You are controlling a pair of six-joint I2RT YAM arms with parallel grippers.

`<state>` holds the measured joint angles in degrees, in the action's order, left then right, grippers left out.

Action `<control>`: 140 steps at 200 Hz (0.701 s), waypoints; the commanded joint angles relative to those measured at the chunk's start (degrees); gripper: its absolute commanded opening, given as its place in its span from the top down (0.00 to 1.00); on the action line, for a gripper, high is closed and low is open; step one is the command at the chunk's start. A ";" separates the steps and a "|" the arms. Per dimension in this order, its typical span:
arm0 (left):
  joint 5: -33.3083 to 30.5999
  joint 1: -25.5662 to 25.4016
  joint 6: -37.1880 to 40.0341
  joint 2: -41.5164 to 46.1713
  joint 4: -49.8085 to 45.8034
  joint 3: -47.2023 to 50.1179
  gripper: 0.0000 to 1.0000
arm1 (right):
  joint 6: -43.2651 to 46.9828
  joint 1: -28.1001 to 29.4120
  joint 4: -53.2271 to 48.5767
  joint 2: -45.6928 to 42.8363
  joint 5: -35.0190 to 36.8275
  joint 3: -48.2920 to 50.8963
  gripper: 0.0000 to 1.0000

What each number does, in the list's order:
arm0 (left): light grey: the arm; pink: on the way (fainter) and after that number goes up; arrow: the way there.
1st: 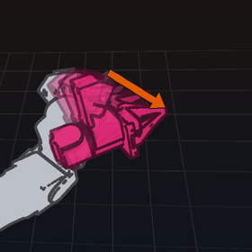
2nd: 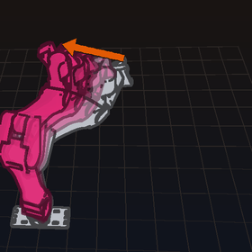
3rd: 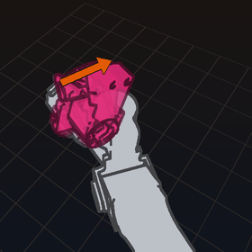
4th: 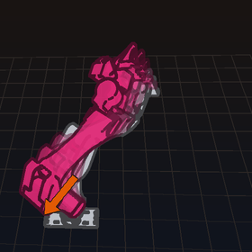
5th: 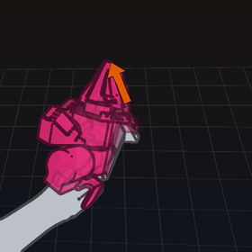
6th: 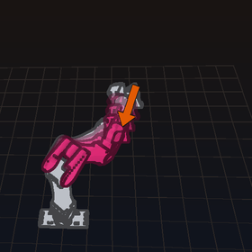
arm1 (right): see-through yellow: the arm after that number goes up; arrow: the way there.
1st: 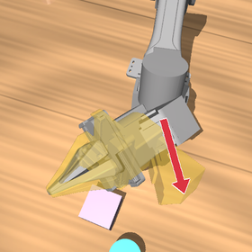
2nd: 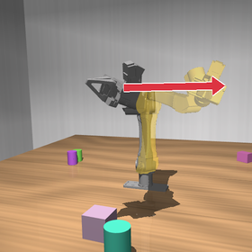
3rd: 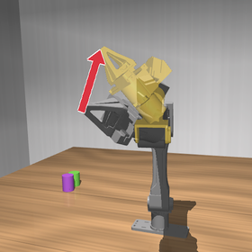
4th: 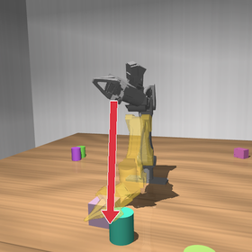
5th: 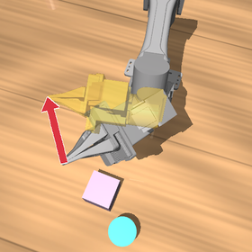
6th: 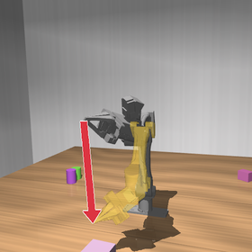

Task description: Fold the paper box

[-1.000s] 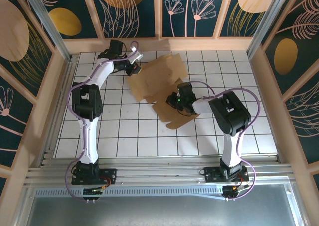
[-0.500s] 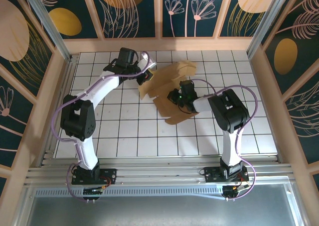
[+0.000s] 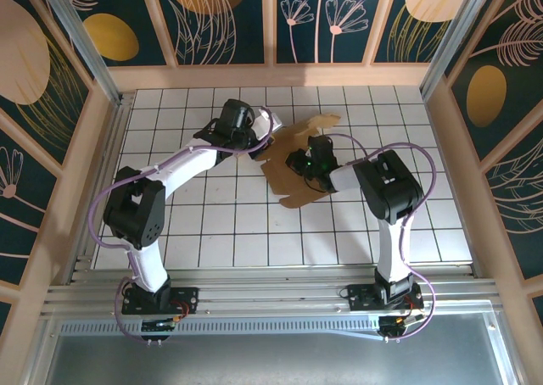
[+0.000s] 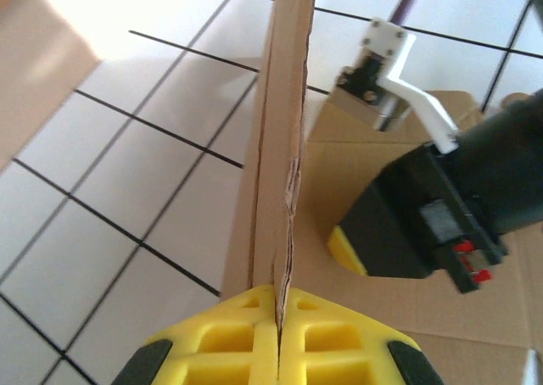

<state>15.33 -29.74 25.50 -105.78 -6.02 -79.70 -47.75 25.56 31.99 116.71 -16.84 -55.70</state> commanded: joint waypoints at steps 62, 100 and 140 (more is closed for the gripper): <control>-7.86 -0.41 4.20 -2.11 -0.76 1.43 1.00 | -12.56 -4.17 -12.12 -26.71 1.86 5.41 0.60; -7.86 -0.59 4.78 -2.01 -0.66 1.48 1.00 | -22.50 -3.91 -14.59 -29.61 4.08 0.27 0.42; -7.70 -0.59 5.07 -1.80 -0.39 1.58 1.00 | -28.13 -3.59 -14.46 -24.66 3.57 -5.13 0.39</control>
<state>8.51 -30.35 29.56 -105.91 -3.77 -79.70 -69.93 21.43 18.94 88.51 -14.55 -57.12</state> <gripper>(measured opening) 0.047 0.610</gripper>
